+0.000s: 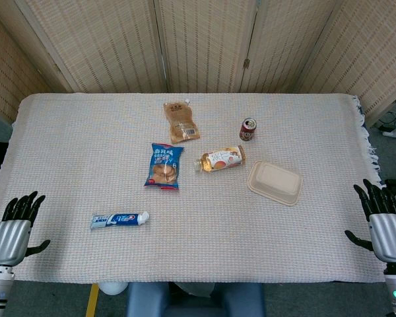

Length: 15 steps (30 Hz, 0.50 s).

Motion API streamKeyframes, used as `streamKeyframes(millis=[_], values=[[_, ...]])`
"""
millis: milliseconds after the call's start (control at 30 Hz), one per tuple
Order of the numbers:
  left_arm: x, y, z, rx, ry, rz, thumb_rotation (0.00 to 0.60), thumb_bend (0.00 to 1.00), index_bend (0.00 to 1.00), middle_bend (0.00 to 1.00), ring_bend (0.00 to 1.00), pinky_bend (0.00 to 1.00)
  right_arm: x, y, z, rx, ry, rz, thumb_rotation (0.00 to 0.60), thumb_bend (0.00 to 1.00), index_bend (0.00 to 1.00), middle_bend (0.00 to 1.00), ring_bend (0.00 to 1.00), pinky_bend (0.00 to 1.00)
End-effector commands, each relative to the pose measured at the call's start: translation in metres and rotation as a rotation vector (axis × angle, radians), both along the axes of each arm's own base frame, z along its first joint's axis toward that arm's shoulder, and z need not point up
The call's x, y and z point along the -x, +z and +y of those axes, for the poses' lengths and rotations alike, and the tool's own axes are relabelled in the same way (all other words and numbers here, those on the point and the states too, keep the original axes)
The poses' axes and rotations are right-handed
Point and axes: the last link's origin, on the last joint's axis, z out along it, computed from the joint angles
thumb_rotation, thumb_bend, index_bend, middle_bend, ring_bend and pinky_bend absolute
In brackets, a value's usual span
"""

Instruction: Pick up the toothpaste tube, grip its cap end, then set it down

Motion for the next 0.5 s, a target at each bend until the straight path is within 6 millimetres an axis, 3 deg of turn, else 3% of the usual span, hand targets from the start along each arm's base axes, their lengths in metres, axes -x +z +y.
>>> streamKeyframes(millis=[33,500], values=[[0.000,-0.001,0.000,-0.001,0.002,0.001,0.600,0.21,0.07,0.06,0.04,0.00,0.000,0.000,0.000,-0.001,0.000,-0.002,0.600,0.20,0.00,0.02,0.05,0.04],[-0.010,-0.016,0.013,0.036,-0.100,-0.002,0.600,0.21,0.13,0.11,0.09,0.00,0.001,0.011,0.003,0.039,0.010,-0.007,0.600,0.20,0.00,0.02,0.05,0.04]])
